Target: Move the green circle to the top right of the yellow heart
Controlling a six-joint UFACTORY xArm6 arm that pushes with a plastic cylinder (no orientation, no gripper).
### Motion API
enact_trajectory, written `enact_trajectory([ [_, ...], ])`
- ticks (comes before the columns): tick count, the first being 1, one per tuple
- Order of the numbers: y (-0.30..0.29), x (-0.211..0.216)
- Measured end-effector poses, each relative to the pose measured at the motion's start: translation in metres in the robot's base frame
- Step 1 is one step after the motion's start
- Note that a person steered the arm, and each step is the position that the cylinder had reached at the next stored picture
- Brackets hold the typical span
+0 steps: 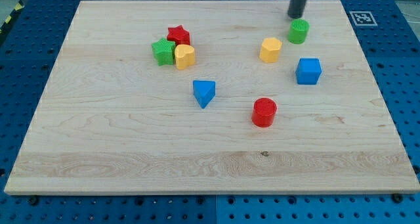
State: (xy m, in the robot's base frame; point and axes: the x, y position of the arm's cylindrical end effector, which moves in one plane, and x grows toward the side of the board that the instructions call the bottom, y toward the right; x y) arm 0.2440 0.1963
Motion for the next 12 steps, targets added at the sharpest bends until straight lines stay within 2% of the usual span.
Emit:
enact_trajectory([
  [2, 0.016, 0.025],
  [6, 0.005, 0.028],
  [8, -0.029, 0.025],
  [9, -0.011, 0.028],
  [10, 0.008, 0.039],
  [12, -0.006, 0.070],
])
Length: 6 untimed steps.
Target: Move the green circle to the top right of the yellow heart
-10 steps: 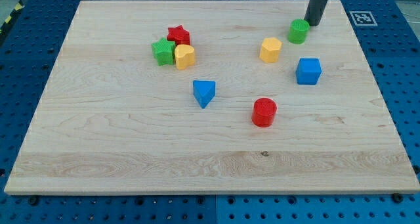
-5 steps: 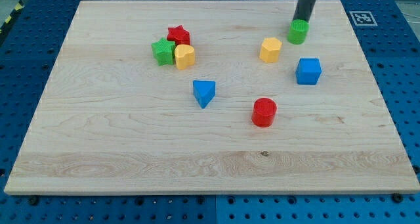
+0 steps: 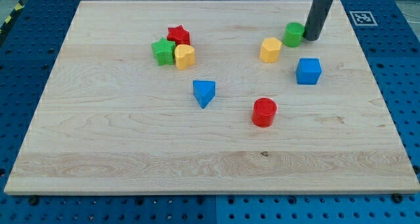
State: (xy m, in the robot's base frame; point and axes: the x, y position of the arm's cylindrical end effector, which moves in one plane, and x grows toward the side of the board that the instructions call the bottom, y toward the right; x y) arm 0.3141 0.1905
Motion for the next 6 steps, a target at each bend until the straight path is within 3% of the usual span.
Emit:
enact_trajectory([
  [1, -0.034, 0.000],
  [6, -0.032, 0.005],
])
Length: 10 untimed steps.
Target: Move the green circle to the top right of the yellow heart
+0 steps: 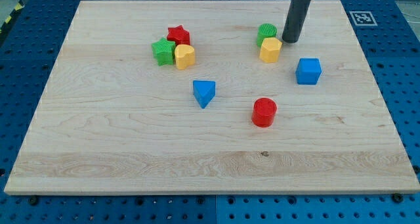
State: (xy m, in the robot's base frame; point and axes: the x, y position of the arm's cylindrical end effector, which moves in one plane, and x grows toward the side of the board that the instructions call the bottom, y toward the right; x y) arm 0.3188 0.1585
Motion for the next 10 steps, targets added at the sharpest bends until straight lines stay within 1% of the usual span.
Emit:
enact_trajectory([
  [2, -0.051, 0.000],
  [4, -0.073, 0.000],
  [10, -0.083, -0.003],
])
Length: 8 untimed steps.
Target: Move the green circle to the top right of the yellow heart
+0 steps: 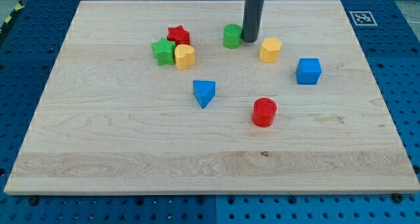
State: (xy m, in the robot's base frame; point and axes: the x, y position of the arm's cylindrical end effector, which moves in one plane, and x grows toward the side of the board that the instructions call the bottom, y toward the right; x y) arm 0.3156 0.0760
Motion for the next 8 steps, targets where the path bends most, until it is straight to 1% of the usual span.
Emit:
enact_trajectory([
  [1, -0.015, 0.000],
  [2, -0.018, 0.000],
  [3, 0.004, 0.000],
  [4, -0.032, -0.005],
  [8, -0.069, -0.005],
])
